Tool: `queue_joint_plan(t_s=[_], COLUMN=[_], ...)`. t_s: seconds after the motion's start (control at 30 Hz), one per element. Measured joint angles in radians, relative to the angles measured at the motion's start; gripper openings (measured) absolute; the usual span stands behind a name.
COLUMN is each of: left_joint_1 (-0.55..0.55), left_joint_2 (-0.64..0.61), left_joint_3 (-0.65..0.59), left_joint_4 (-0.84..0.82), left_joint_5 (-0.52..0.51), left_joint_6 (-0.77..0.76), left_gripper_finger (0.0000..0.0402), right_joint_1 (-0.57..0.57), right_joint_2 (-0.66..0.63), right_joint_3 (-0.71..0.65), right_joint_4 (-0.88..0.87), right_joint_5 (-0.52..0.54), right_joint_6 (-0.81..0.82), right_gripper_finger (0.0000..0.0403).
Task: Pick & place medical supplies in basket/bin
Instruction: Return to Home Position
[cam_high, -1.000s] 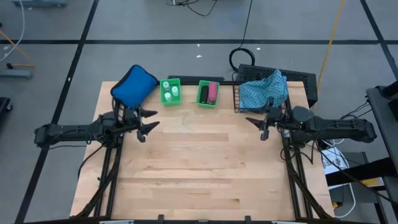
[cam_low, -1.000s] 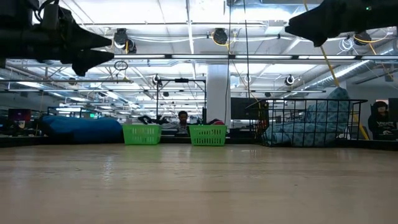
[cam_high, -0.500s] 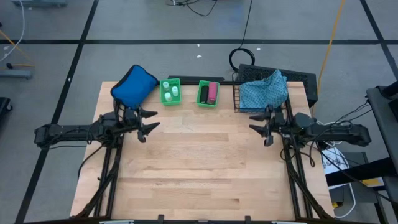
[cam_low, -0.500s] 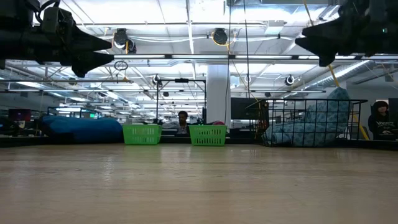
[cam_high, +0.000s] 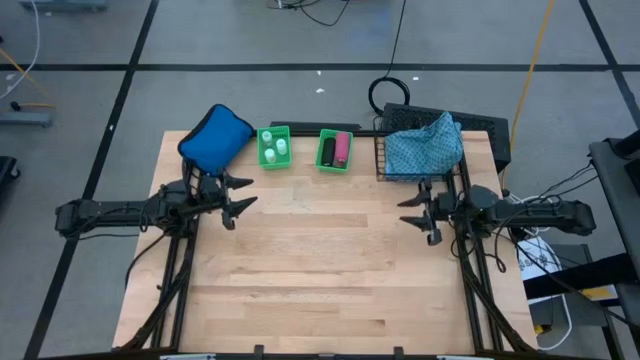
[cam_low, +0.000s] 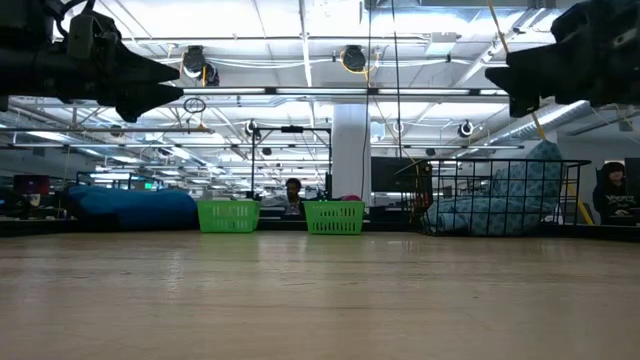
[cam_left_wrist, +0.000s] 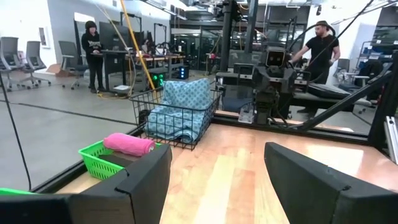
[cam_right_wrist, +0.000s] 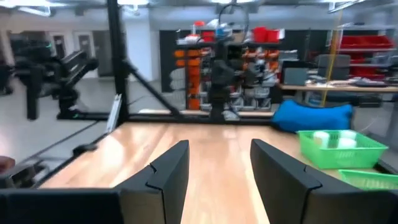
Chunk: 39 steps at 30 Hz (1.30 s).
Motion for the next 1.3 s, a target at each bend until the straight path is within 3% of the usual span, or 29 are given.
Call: queue_joint_plan(t_s=[1.3], left_joint_1=[0.0], left_joint_2=[0.0], left_joint_3=[0.0], left_joint_4=[0.0], left_joint_5=[-0.001], left_joint_6=[-0.002], left_gripper_finger=[0.0264], right_joint_1=[0.0], right_joint_2=[0.006], right_joint_3=[-0.004], right_joint_4=[-0.038], right_joint_5=[-0.008], right_joint_6=[-0.031], right_gripper_finger=[0.016])
